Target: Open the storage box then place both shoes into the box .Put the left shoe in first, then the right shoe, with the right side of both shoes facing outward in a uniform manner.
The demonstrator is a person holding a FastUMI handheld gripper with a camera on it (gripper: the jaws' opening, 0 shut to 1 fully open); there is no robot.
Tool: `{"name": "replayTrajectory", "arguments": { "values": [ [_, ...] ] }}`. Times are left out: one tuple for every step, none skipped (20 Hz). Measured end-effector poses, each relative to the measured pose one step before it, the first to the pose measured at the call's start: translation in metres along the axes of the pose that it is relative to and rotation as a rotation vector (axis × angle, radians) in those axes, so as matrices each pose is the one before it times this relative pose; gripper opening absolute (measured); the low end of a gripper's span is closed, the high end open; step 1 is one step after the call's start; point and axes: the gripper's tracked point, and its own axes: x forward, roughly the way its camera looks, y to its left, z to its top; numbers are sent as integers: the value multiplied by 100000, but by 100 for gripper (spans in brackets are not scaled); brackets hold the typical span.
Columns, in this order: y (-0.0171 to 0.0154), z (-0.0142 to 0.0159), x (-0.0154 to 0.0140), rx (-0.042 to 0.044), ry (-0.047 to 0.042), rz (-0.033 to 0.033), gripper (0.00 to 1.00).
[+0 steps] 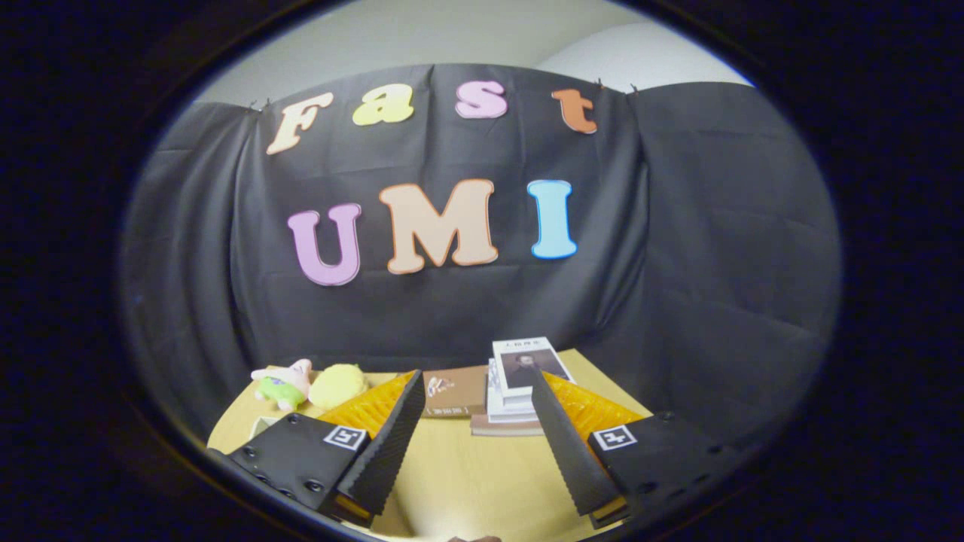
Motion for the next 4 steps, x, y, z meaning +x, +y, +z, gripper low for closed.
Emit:
{"name": "replayTrajectory", "arguments": {
  "values": [
    [-27,463,-324,2164,-3626,773,93],
    [-235,578,-342,2591,-3693,406,93],
    [-402,207,-341,2772,-3100,289,93],
    [-320,207,-387,2497,-2107,-127,93]
  ]
}}
